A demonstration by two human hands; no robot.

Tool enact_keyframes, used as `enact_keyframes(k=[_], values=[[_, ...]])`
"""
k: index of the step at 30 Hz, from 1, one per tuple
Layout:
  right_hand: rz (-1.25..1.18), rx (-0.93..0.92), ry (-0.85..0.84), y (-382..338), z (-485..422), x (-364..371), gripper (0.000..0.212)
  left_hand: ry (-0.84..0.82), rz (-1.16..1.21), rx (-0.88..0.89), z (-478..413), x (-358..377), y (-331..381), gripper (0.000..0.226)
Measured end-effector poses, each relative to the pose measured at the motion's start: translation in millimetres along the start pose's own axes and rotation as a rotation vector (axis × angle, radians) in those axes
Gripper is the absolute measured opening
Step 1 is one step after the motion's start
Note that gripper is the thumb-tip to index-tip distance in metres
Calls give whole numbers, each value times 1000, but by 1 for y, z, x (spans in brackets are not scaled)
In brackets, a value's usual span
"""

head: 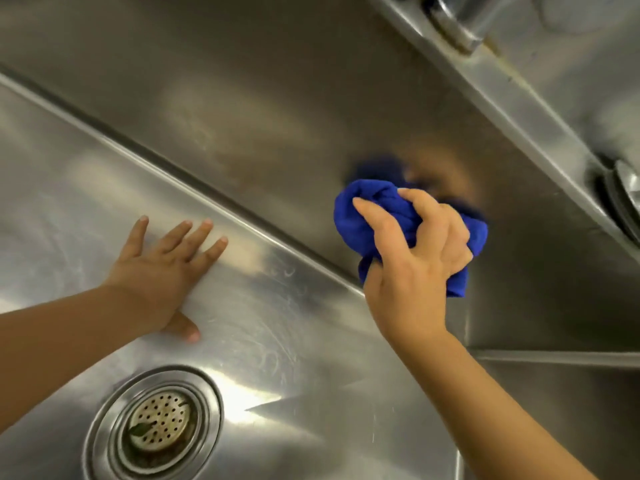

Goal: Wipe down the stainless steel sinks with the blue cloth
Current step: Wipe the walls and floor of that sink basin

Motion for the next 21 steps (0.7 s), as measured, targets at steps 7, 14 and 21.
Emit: enact_keyframes(k=[7, 14, 21], values=[[73, -54, 337, -1, -38, -18, 47, -21, 12, 2, 0, 0, 1, 123], [104, -107, -95, -9, 7, 37, 61, -37, 41, 2, 1, -1, 2, 126], [22, -1, 272, -24, -53, -13, 42, -35, 49, 15, 2, -2, 2, 126]])
Point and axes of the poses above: each hand's wrist, its own z-axis away from the middle knuckle, its own x-axis out of the palm, y = z × x, the point moved 1 cm from there along -z, towards the middle knuckle, and after that the axes turned 9 degrees about -z, right-handed, at the moved point
